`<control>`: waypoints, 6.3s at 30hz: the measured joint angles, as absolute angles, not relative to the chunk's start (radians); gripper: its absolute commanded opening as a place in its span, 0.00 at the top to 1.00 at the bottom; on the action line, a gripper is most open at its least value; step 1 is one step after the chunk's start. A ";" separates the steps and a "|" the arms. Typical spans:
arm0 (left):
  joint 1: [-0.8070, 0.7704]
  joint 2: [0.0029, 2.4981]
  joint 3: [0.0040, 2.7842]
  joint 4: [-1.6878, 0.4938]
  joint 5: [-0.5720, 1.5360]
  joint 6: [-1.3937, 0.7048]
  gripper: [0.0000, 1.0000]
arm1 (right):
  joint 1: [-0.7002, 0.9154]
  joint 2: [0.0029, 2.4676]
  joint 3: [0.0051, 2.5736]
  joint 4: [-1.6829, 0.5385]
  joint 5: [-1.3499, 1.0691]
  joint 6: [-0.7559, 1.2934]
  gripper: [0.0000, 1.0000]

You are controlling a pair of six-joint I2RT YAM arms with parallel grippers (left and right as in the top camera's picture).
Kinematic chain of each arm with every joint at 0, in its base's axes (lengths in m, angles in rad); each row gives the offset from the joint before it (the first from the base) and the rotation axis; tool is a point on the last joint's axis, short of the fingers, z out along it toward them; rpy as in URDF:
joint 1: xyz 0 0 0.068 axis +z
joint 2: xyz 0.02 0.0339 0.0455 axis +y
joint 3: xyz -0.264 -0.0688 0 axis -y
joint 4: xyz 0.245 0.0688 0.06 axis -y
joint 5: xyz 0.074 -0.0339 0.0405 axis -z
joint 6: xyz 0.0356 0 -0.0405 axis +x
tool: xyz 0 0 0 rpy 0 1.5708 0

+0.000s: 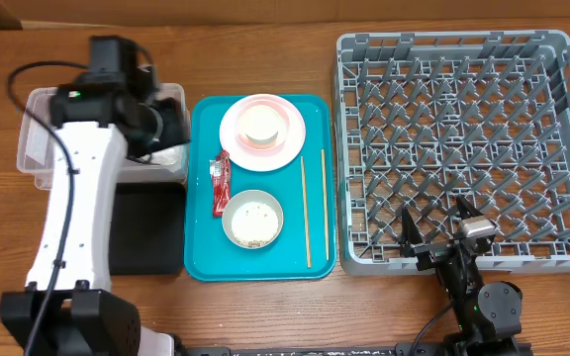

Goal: Sort waste into correct bins and load items into the dishwasher
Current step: 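Grasp the red snack wrapper on the teal tray with the left gripper, then move the wrapper with the left gripper into the clear bin and release, then grasp the rice bowl with the left gripper, then tip the rice bowl over the black tray with the left gripper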

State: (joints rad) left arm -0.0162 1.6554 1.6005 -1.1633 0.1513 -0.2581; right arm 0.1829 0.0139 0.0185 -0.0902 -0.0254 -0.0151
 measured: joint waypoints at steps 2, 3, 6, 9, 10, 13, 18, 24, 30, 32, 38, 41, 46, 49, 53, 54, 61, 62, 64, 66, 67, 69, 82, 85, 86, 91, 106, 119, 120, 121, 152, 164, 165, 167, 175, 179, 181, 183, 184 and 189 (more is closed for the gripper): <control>-0.060 1.656 1.579 -1.159 0.149 -0.253 0.46 | 0.183 0.014 0.019 -0.090 -0.026 -0.015 0.00; -0.080 1.656 1.562 -1.145 0.145 -0.252 0.46 | 0.183 0.014 0.019 -0.089 -0.026 -0.015 0.00; -0.140 1.659 1.491 -1.081 0.138 -0.252 0.46 | 0.183 0.014 0.019 -0.090 -0.025 -0.015 0.00; -0.193 1.663 1.385 -0.985 0.134 -0.253 0.46 | 0.183 0.014 0.019 -0.090 -0.026 -0.015 0.00; -0.201 1.663 1.357 -0.957 0.131 -0.255 0.46 | 0.183 0.014 0.019 -0.090 -0.026 -0.015 0.00; -0.215 1.666 1.266 -0.859 0.127 -0.257 0.50 | 0.183 0.014 0.019 -0.091 -0.026 -0.015 0.00; -0.215 1.670 1.176 -0.736 0.100 -0.262 0.52 | 0.183 0.014 0.019 -0.090 -0.026 -0.015 0.00; -0.215 1.670 1.086 -0.625 0.086 -0.263 0.56 | 0.183 0.014 0.019 -0.090 -0.026 -0.015 0.00; -0.215 1.670 1.001 -0.535 0.081 -0.289 0.58 | 0.183 0.014 0.019 -0.090 -0.026 -0.015 0.00; -0.215 1.670 0.966 -0.487 0.079 -0.294 0.60 | 0.183 0.014 0.019 -0.090 -0.026 -0.015 0.00; -0.215 1.670 0.905 -0.396 0.077 -0.313 0.79 | 0.183 0.014 0.019 -0.090 -0.026 -0.015 0.00; -0.215 1.670 0.905 -0.391 0.077 -0.313 0.91 | 0.183 0.014 0.019 -0.090 -0.026 -0.015 0.00; -0.215 1.671 0.947 -0.467 0.077 -0.312 0.96 | 0.183 0.014 0.019 -0.089 -0.026 -0.015 0.00; -0.215 1.671 1.036 -0.562 0.074 -0.311 0.96 | 0.183 0.014 0.019 -0.090 -0.026 -0.015 0.00; -0.215 1.672 1.203 -0.697 0.068 -0.308 0.96 | 0.183 0.014 0.019 -0.089 -0.025 -0.015 0.00; -0.215 1.672 1.254 -0.731 0.059 -0.308 0.96 | 0.183 0.014 0.019 -0.090 -0.026 -0.015 0.00; -0.192 1.669 1.467 -0.849 -0.070 -0.307 0.96 | 0.183 0.014 0.019 -0.090 -0.026 -0.016 0.00; -0.181 1.668 1.473 -0.849 -0.092 -0.307 0.96 | 0.183 0.014 0.019 -0.090 -0.026 -0.015 0.00; -0.145 1.668 1.474 -0.854 -0.134 -0.307 0.96 | 0.183 0.014 0.019 -0.090 -0.026 -0.015 0.00; -0.104 1.668 1.474 -0.861 -0.160 -0.307 0.96 | 0.183 0.014 0.019 -0.090 -0.026 -0.015 0.00; -0.079 1.668 1.474 -0.862 -0.171 -0.307 0.96 | 0.183 0.014 0.019 -0.090 -0.026 -0.015 0.00; -0.034 1.668 1.474 -0.862 -0.186 -0.307 0.96 | 0.183 0.014 0.019 -0.090 -0.026 -0.015 0.00; 0.103 1.669 1.320 -0.738 -0.215 -0.308 0.95 | 0.183 0.014 0.019 -0.090 -0.026 -0.015 0.00; 0.103 1.670 1.314 -0.727 -0.215 -0.308 0.92 | 0.183 0.014 0.019 -0.090 -0.026 -0.015 0.00; 0.103 1.670 1.314 -0.721 -0.215 -0.308 0.93 | 0.183 0.014 0.019 -0.090 -0.026 -0.015 0.00; 0.103 1.670 1.314 -0.717 -0.215 -0.308 0.93 | 0.183 0.014 0.019 -0.090 -0.026 -0.015 0.00; 0.103 1.674 1.296 -0.619 -0.223 -0.308 0.28 | 0.183 0.014 0.019 -0.090 -0.026 -0.015 0.00; 0.078 1.639 1.317 -0.797 -0.059 -0.312 0.45 | 0.183 0.014 0.019 -0.090 -0.026 -0.015 0.00; 0.067 1.622 1.319 -0.819 -0.014 -0.312 0.45 | 0.183 0.014 0.019 -0.090 -0.026 -0.015 0.00; 0.052 1.602 1.323 -0.843 0.029 -0.312 0.46 | 0.183 0.014 0.019 -0.090 -0.026 -0.015 0.00; -0.670 1.737 1.184 -0.893 -0.017 -0.417 0.60 | 0.183 0.014 0.019 -0.090 -0.026 -0.015 0.00; -0.671 1.808 1.184 -0.902 -0.041 -0.429 0.96 | 0.183 0.014 0.019 -0.090 -0.026 -0.015 0.00; -0.671 1.814 1.184 -0.903 -0.042 -0.437 0.96 | 0.183 0.014 0.019 -0.090 -0.026 -0.015 0.00; -0.671 1.815 1.184 -0.907 -0.048 -0.438 0.96 | 0.183 0.014 0.019 -0.090 -0.026 -0.015 0.00; -0.672 1.794 1.194 -0.950 -0.051 -0.435 0.96 | 0.183 0.014 0.019 -0.089 -0.026 -0.015 0.00; -0.638 1.714 1.198 -0.978 0.023 -0.419 0.96 | 0.183 0.014 0.019 -0.090 -0.026 -0.015 0.00; -0.599 1.657 1.201 -1.002 0.065 -0.415 0.96 | 0.183 0.014 0.019 -0.090 -0.026 -0.015 0.00; -0.533 1.591 1.205 -1.037 0.120 -0.402 0.96 | 0.183 0.014 0.019 -0.089 -0.026 -0.015 0.00; -0.501 1.564 1.206 -1.053 0.141 -0.391 0.96 | 0.183 0.014 0.019 -0.090 -0.026 -0.015 0.00; -0.271 1.435 1.210 -1.149 0.253 -0.318 0.96 | 0.183 0.014 0.019 -0.090 -0.026 -0.015 0.00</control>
State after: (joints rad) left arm -0.2710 1.4349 1.2098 -1.1492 0.2531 -0.3176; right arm 0.1829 0.0139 0.0185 -0.0898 -0.0257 -0.0147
